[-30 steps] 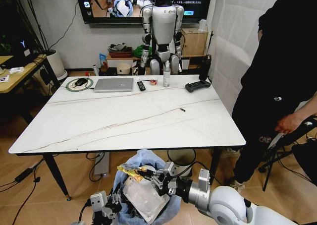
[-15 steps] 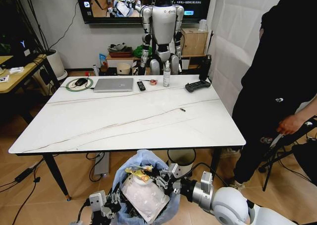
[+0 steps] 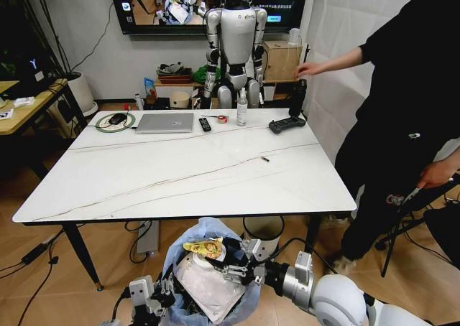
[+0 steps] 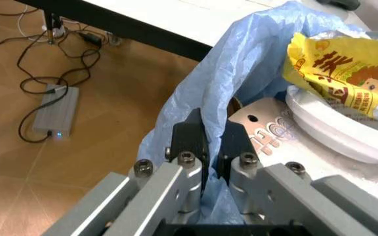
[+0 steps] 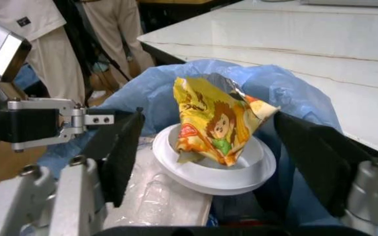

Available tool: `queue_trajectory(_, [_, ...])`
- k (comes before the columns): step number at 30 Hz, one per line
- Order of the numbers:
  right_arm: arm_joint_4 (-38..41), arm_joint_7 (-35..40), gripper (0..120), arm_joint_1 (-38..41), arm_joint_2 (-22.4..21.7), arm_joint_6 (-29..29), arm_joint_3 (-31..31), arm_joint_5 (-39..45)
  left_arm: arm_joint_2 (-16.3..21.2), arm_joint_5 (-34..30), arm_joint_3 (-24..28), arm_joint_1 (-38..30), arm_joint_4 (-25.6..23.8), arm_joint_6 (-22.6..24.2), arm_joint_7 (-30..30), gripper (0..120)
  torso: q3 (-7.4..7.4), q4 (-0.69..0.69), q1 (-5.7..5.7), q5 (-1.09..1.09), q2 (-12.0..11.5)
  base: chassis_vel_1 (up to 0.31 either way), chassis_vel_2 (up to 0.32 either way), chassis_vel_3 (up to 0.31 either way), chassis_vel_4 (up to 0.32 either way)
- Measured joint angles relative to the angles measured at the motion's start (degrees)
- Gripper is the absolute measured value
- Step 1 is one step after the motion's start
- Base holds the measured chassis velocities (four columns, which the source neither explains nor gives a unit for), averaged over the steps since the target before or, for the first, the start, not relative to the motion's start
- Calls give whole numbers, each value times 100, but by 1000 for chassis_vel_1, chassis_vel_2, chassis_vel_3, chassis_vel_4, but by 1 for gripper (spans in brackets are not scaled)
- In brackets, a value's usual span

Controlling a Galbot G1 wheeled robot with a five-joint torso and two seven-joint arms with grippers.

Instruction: Pick up the trash bin and place the trash from the table into it.

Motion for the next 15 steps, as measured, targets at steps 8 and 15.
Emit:
queue_trajectory(8, [190, 27, 100, -98, -110, -8, 50, 34, 0, -1, 1, -25, 5, 2, -2, 0, 0, 0, 0, 0, 0, 0, 0, 0, 0])
queue_trajectory(15, [471, 50, 100, -182, -194, -28, 87, 62, 3, -11, 1, -46, 22, 11, -2, 0, 0, 0, 0, 0, 0, 0, 0, 0, 0])
